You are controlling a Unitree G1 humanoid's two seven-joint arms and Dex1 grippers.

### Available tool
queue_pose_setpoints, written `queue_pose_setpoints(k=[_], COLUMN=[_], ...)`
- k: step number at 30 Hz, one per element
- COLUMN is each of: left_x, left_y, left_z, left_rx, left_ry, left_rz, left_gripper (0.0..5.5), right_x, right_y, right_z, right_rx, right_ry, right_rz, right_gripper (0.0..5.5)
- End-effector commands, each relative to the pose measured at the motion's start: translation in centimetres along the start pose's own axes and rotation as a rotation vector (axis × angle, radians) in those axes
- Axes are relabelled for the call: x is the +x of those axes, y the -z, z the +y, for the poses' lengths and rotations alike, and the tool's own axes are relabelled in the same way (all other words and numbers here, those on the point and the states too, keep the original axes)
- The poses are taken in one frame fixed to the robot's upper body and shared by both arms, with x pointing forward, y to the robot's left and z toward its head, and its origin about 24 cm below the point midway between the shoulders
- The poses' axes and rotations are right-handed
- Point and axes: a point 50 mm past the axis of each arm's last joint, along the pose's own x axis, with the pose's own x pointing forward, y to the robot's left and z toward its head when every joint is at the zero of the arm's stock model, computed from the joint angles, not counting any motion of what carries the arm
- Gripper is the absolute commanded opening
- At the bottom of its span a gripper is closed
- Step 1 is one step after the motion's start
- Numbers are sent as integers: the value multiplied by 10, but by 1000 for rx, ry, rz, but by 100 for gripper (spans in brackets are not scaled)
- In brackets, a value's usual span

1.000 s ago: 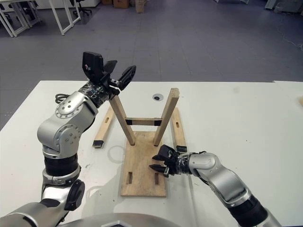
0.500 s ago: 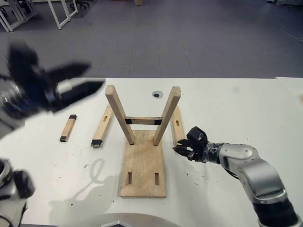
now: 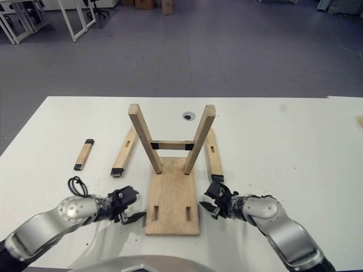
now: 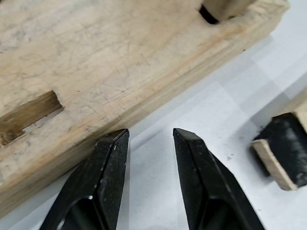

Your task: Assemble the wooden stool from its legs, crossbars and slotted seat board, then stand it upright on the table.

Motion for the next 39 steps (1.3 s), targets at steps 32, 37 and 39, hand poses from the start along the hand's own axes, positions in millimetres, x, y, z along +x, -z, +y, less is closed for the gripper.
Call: queue_pose_setpoints(k=[32, 37, 39], left_x=[-65, -51, -49], left_y=[26, 72, 86], left_z=[115, 116, 118], left_rx=[-460, -556, -605], left_ry=[-945, -903, -881], left_rz=[-38, 11, 12], left_gripper=[454, 454, 454], right_x=[4, 3, 3], right_y=[-77, -75, -75], right_z=[-23, -20, -20], right_rx=[69, 98, 103], right_ry=[320, 305, 303], right_rz=[-343, -336, -335], right_gripper=[171, 171, 171])
